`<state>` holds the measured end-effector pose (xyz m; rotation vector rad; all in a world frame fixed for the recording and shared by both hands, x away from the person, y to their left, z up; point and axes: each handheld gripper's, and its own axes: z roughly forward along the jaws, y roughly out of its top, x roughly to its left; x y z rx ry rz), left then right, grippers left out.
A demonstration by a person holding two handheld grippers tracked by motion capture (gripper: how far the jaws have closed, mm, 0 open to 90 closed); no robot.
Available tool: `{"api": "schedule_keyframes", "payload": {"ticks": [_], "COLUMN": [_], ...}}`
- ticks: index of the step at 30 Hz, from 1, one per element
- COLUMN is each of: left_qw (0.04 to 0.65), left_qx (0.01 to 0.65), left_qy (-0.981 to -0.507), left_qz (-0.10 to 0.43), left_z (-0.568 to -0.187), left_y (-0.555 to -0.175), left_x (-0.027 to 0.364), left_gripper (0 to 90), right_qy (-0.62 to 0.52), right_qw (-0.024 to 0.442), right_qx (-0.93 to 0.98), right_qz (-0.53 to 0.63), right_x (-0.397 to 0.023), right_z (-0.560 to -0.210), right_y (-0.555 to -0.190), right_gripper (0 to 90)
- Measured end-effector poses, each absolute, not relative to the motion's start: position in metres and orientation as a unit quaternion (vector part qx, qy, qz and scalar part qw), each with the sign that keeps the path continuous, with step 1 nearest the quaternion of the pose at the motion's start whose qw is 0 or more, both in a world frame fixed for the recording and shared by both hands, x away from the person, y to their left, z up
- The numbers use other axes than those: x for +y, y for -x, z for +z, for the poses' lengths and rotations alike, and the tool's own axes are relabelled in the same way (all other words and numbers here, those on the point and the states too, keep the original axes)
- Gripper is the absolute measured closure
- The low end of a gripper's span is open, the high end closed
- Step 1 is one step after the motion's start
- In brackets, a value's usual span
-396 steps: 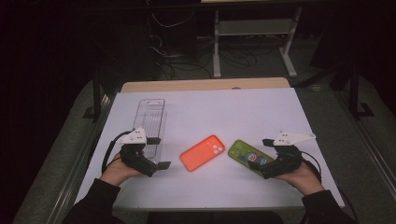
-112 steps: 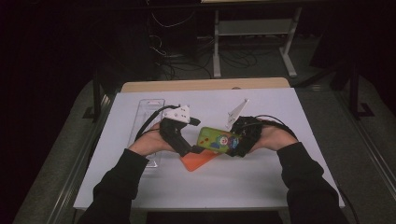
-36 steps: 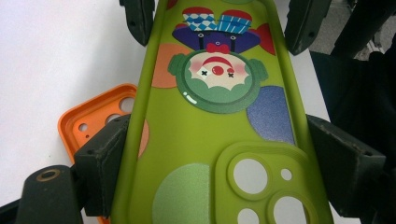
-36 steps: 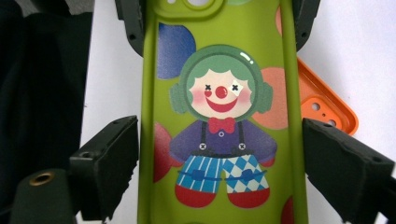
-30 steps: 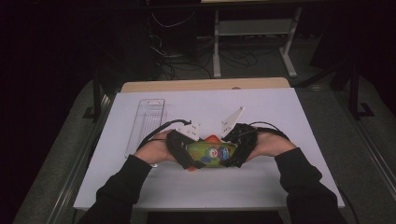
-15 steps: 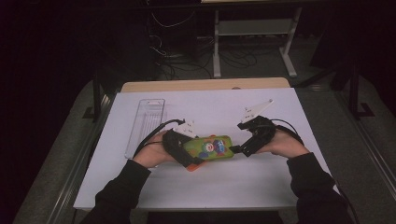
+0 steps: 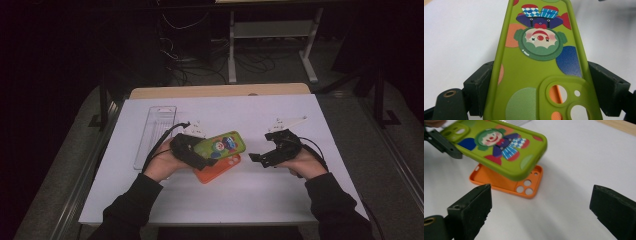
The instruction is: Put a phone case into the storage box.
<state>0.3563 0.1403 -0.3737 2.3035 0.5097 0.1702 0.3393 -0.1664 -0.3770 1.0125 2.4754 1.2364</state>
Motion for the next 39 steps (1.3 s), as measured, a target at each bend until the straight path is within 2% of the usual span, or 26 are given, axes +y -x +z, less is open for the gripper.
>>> {"api": "schedule_keyframes", "payload": {"ticks": [3,16,39], "left_qw": [0.383,0.381,0.38], "left_qx": [0.221,0.232,0.229], "left_qy": [-0.895,-0.893,-0.895], "left_qz": [0.062,0.058,0.05], "left_z": [-0.375,-0.373,-0.373], "left_y": [-0.356,-0.357,-0.36], "left_x": [0.139,0.139,0.142], "left_gripper": [15.5,15.4,15.4], "right_qy": [-0.371,-0.401,-0.32], "right_qw": [0.098,0.128,0.258], "right_qx": [0.82,0.795,0.83], "right_qz": [0.425,0.437,0.376], "right_x": [-0.168,-0.168,-0.15], "right_z": [-0.383,-0.405,-0.409], "right_y": [-0.336,-0.32,-0.314], "right_gripper": [2.5,1.2,1.2]}}
